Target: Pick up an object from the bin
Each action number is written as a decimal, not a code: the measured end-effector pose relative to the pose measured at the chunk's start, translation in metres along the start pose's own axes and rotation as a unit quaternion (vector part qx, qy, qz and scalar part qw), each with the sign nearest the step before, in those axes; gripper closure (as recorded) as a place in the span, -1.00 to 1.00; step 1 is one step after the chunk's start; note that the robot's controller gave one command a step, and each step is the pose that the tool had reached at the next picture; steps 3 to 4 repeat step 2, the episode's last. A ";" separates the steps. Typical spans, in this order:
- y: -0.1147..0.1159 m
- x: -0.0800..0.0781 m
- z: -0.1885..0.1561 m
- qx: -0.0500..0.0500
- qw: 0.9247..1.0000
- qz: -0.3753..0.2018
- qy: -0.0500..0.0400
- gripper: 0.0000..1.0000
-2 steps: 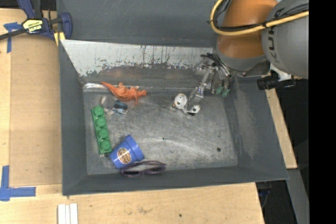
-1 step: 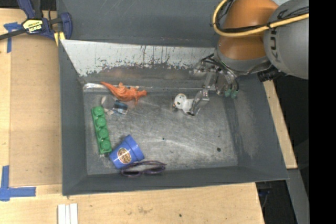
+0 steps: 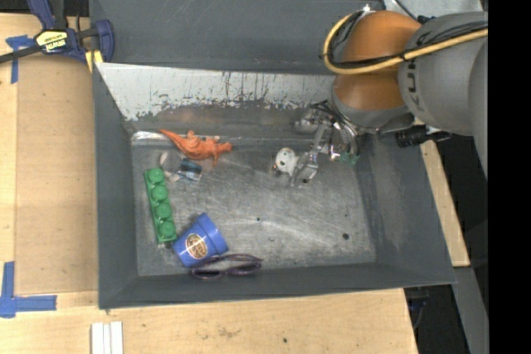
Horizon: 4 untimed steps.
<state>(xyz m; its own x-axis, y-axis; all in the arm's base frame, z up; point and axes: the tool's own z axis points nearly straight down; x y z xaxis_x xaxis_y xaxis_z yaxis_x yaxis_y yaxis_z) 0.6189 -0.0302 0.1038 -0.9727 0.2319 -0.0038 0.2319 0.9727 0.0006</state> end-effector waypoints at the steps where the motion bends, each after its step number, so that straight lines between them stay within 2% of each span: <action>1: 0.006 -0.003 0.025 0.002 1.000 -0.015 -0.005 1.00; 4: 0.006 -0.003 0.025 0.002 1.000 -0.015 -0.005 1.00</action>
Offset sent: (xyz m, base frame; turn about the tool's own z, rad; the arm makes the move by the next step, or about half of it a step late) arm 0.0000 0.0000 0.0000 0.0000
